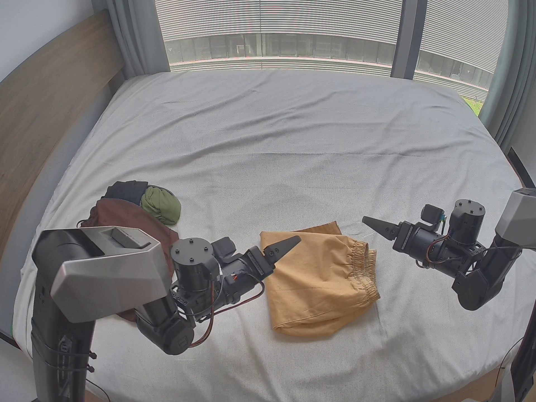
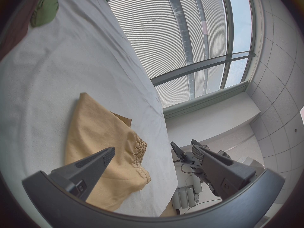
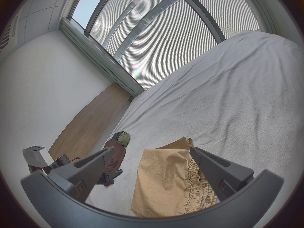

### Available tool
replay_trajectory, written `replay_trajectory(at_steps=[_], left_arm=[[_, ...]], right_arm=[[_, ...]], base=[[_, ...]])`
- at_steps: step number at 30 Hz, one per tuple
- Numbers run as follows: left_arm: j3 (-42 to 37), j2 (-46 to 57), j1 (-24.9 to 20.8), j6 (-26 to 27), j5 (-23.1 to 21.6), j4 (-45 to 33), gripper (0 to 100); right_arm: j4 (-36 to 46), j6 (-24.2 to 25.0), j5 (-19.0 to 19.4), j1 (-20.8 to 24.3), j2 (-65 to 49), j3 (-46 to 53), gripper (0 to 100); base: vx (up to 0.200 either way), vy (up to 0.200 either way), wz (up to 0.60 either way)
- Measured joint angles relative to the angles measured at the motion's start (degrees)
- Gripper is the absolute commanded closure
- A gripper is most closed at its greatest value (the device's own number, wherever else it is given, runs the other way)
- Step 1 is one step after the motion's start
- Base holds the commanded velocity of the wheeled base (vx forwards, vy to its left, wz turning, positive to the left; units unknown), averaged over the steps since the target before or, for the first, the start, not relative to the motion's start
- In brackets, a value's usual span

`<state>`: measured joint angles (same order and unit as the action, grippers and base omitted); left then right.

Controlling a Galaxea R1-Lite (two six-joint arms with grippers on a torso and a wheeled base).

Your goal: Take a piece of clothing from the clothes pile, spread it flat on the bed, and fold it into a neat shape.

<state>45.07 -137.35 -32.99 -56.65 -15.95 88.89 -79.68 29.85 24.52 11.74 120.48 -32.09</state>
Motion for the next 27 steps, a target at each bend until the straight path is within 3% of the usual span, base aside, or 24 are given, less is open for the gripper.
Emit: replay_trajectory(at_steps=[7, 14, 20, 23, 27], left_arm=[[-7.67, 3.84, 4.60, 4.27, -2.26, 0.01, 0], [-16.87, 10.03, 12.62, 12.70, -13.69, 0.04, 0], [-22.06, 16.76, 19.27, 15.70, -21.47, -0.02, 0], [-24.54, 19.99, 21.53, 18.44, -22.54, -0.02, 0], [-27.32, 22.83, 23.49, 27.75, -22.86, -0.10, 0]], right_arm=[[-0.02, -0.05, -0.02, 0.68, 0.13, 0.43, 0], [-0.05, -0.07, -0.11, 1.76, 0.17, 0.98, 0], [-0.22, -0.16, -0.21, 2.18, 0.24, 1.63, 0], [-0.24, -0.27, -0.21, 2.34, 0.28, 2.02, 0], [-0.18, -0.33, -0.18, 2.36, 0.33, 2.54, 0]], base=[[0.000, 0.000, 0.00], [0.000, 0.000, 0.00], [0.000, 0.000, 0.00], [0.000, 0.000, 0.00], [0.000, 0.000, 0.00]])
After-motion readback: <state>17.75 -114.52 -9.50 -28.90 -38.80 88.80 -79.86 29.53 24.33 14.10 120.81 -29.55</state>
